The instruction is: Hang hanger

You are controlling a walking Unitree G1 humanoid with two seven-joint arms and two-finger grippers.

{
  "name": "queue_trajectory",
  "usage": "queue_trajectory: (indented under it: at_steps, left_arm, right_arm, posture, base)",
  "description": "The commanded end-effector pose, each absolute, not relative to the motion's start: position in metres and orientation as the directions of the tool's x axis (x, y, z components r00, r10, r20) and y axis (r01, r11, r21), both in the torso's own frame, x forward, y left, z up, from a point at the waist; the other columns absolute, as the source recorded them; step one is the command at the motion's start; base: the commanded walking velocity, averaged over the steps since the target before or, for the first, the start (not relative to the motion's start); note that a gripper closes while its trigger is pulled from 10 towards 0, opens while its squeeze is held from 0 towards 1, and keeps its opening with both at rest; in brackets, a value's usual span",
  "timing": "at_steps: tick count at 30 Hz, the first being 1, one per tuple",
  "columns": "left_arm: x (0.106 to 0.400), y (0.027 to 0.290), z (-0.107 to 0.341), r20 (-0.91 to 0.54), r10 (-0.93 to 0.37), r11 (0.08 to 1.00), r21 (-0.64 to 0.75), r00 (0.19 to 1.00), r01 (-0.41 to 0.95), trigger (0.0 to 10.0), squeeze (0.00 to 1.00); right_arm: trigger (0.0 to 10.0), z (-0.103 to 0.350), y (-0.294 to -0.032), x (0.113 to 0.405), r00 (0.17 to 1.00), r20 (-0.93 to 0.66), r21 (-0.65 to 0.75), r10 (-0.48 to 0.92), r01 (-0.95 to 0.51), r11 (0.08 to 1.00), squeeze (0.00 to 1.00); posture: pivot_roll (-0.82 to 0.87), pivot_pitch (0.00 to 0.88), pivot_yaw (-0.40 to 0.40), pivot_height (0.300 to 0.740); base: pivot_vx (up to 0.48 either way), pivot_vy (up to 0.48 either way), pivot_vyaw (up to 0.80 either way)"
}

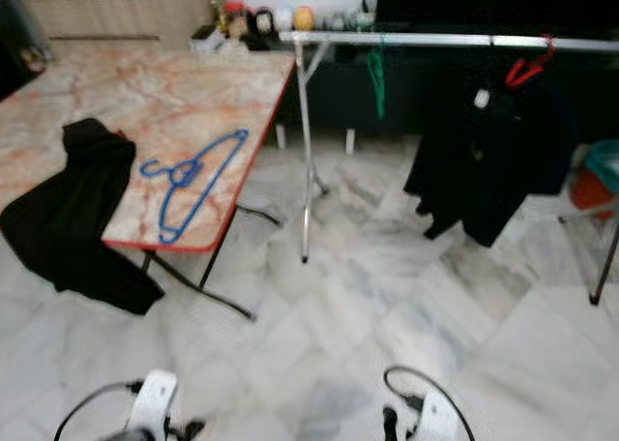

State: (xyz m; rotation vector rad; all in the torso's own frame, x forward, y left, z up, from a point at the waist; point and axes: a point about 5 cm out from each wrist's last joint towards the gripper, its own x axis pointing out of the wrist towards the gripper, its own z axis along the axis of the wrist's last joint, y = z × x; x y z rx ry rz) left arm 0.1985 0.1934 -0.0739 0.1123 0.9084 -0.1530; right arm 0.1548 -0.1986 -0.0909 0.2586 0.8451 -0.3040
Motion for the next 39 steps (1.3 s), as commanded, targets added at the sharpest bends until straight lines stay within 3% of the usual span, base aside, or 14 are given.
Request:
queue_trajectory:
  at_steps: [1,12,29,39]
  left_arm:
    - [0.196,0.192,-0.075,-0.797,-0.086,0.984,0.026,0.598,0.176,10.0,0.00]
    - [0.196,0.190,-0.076,-0.795,-0.088,0.987,0.012,0.600,0.160,10.0,0.00]
    - [0.194,0.187,-0.077,-0.790,-0.086,0.993,-0.020,0.607,0.115,10.0,0.00]
    - [0.191,0.185,-0.079,-0.798,-0.086,0.992,-0.016,0.597,0.121,10.0,0.00]
  right_arm:
    - [10.0,-0.091,-0.204,0.152,0.617,-0.768,0.091,-0.173,0.373,0.923,0.00]
    - [10.0,-0.093,-0.207,0.147,0.605,-0.776,0.084,-0.177,0.377,0.923,0.00]
    - [10.0,-0.094,-0.211,0.142,0.593,-0.787,0.076,-0.169,0.365,0.928,0.00]
    - [10.0,-0.095,-0.211,0.140,0.582,-0.795,0.071,-0.169,0.367,0.928,0.00]
  posture:
    - [0.00,0.000,0.046,0.740]
    - [-0.02,0.000,0.039,0.740]
    - [-0.05,0.000,0.042,0.740]
    - [-0.05,0.000,0.042,0.740]
  base:
    - [0.000,-0.296,0.00]
    - [0.000,-0.235,-0.61]
    - [0.000,0.000,0.00]
    - [0.253,0.000,0.00]
